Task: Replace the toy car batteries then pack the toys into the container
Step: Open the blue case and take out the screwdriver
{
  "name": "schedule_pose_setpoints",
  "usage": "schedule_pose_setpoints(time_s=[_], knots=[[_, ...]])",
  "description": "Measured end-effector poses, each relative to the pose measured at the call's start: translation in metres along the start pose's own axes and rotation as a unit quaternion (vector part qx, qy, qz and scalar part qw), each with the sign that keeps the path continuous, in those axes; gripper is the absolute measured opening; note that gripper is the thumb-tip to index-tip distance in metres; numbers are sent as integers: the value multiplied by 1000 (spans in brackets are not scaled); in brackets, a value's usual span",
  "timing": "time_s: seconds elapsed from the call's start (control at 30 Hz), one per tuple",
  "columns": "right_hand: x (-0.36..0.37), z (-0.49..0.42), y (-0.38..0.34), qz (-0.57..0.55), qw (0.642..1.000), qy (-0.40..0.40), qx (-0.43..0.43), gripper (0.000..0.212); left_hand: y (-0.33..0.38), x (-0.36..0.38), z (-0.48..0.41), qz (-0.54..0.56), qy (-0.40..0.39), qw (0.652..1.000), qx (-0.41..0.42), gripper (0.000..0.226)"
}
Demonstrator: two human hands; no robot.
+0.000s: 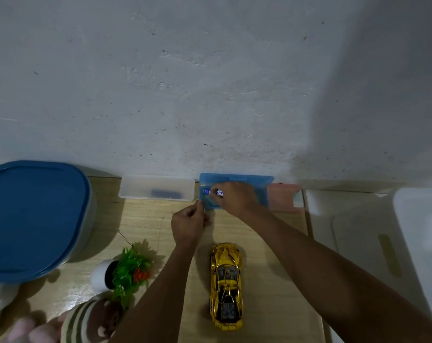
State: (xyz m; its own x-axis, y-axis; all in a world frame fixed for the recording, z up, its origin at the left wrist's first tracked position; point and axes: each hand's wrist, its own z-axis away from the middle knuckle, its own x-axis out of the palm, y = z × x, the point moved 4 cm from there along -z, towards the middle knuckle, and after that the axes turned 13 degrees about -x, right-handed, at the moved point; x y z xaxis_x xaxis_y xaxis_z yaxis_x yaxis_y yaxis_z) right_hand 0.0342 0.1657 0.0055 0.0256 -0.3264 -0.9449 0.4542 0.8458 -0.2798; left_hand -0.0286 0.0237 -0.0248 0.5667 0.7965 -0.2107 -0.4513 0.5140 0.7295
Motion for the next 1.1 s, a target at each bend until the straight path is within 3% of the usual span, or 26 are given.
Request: schedule_pose_setpoints(time_s=[0.3, 0.47, 0.57, 0.67, 0.8, 0.9, 1.0, 1.1], knots=[[2, 4, 0, 21, 999, -35, 20, 42, -2, 1, 0, -2, 1, 1000, 2, 28], [-10, 21, 7, -134, 986, 8, 97, 31, -4, 2, -1, -3, 5, 1000, -8, 29], [-12, 38, 12, -322, 935, 47, 139, 41, -4, 2, -2, -12, 14, 1000, -8, 29], [-14, 61, 9, -487, 851, 69, 182, 42, -3, 2, 0, -9, 12, 1000, -4, 30], [-10, 94, 11, -579, 777, 97, 228, 29, -5, -2, 2, 28, -20, 999, -21, 26], [-1, 114, 15, -590, 755, 117, 262, 18, -6, -7, 18, -21, 23, 997, 66, 12], [7, 126, 20, -567, 762, 137, 283, 12, -5, -1, 37, -176, 70, 957, 218, 15], [13, 129, 26, -522, 793, 128, 287, 13, -4, 18, 29, -384, 85, 834, 386, 31]])
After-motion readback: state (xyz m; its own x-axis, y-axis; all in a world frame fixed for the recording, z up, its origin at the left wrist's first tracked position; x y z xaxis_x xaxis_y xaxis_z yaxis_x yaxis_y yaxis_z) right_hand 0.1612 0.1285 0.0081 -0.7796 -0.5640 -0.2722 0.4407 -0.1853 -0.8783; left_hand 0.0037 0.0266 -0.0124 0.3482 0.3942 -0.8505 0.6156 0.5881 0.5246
